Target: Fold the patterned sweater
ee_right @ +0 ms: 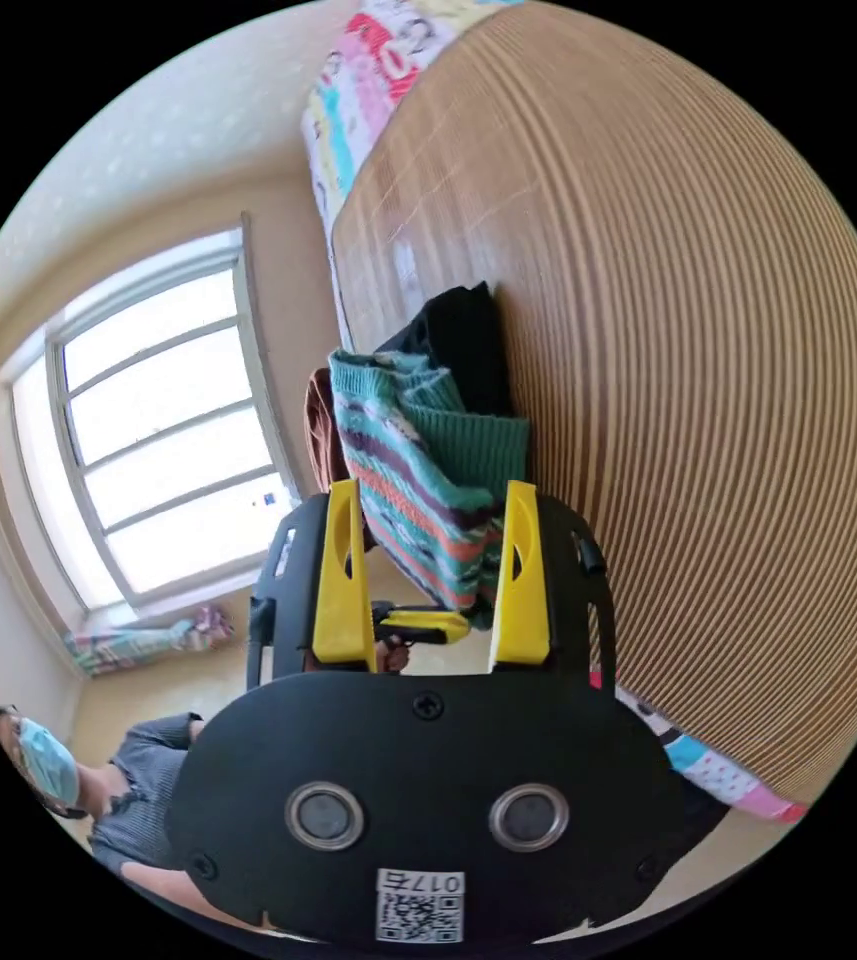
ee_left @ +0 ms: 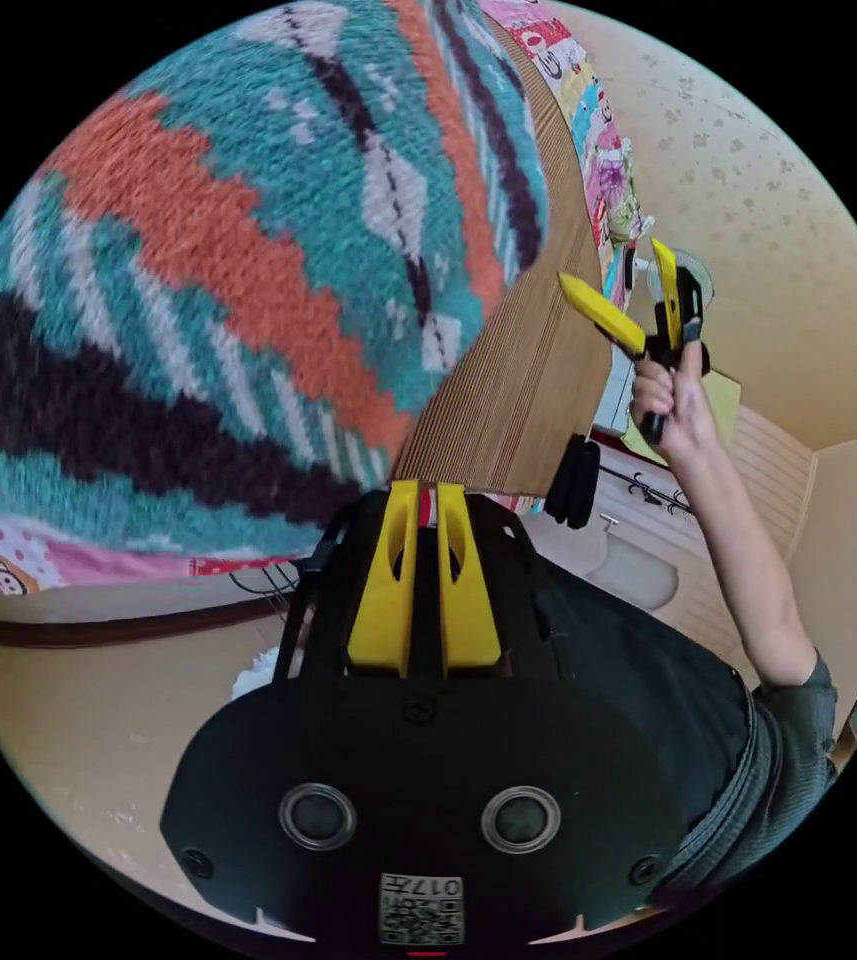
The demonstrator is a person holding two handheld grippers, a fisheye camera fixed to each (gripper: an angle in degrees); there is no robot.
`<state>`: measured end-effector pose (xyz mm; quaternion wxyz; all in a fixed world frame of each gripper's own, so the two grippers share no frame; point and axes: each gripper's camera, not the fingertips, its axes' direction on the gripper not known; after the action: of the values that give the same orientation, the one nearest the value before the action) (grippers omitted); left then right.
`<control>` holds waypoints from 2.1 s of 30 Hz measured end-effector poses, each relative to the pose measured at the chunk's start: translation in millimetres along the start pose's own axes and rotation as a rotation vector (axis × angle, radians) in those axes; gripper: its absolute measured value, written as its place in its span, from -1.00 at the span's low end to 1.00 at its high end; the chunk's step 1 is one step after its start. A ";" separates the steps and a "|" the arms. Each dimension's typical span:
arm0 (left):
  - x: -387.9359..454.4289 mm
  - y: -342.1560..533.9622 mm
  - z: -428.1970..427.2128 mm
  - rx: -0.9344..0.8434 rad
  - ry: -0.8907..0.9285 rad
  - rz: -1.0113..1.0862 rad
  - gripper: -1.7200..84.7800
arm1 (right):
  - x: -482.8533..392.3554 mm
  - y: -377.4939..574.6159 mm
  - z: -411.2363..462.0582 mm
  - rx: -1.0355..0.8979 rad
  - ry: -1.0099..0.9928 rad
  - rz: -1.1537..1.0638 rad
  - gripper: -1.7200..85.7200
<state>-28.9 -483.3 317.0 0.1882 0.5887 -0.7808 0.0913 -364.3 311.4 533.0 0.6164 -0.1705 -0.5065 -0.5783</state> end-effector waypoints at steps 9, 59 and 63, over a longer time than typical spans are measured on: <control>23.0 15.0 -44.1 0.185 0.009 -0.024 -0.69 | -35.2 -7.6 110.6 -0.370 0.208 -0.255 -0.76; 100.8 294.6 -37.1 -0.066 2.115 2.062 -0.86 | -59.7 552.5 -136.2 0.332 -0.154 -1.021 -0.90; 91.2 305.4 -19.1 -0.101 2.141 2.050 -0.86 | -41.2 591.6 -147.5 0.449 -0.222 -1.006 -0.80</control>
<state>-338.1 -468.4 395.2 0.5350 -0.5581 -0.3416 0.5344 230.2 377.7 658.1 0.2289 0.1677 -0.6979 -0.6575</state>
